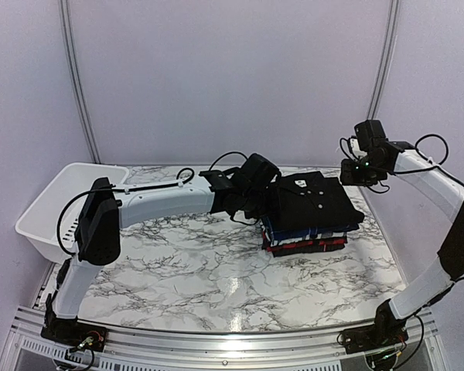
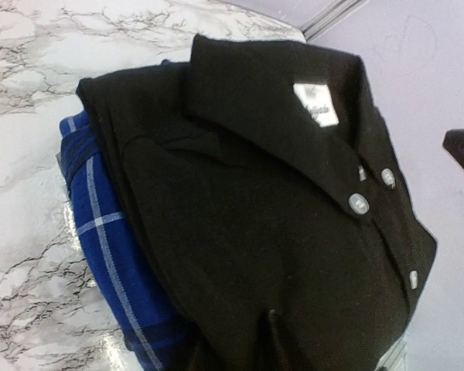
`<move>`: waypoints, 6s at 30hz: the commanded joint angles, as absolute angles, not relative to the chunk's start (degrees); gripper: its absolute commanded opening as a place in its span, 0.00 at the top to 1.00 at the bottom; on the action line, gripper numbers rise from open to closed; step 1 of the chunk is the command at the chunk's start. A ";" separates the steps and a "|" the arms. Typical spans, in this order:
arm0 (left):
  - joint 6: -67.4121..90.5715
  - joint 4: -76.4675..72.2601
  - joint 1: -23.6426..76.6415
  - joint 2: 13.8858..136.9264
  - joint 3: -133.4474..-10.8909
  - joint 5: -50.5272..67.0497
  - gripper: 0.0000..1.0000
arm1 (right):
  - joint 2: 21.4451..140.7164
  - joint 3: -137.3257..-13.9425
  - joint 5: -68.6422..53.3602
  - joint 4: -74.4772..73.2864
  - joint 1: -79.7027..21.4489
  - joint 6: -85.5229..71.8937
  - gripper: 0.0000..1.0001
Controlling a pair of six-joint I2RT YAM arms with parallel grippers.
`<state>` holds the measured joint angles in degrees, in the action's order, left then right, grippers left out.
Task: Fold and stack the long sleeve shirts
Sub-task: Place the square-folded shirt on the square-folded shirt, then move the square-folded shirt to the corner of the board, then reset both arms
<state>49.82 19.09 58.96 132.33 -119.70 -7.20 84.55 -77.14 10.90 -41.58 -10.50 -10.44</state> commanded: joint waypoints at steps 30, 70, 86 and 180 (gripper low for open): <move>47.57 18.15 54.37 115.43 -101.34 -15.16 0.50 | 67.98 -62.44 13.34 -39.84 -30.93 -22.78 0.37; 45.51 19.54 46.76 74.87 -63.54 -23.90 0.01 | 117.87 -84.90 6.78 -24.88 -46.46 -29.11 0.02; 46.75 19.58 46.75 76.06 -63.63 -23.09 0.01 | 112.73 -73.32 8.81 -20.82 -35.46 -28.64 0.02; 25.99 12.48 46.93 65.80 -55.62 -31.19 0.01 | 52.11 -48.96 11.43 -12.51 -32.74 -14.16 0.01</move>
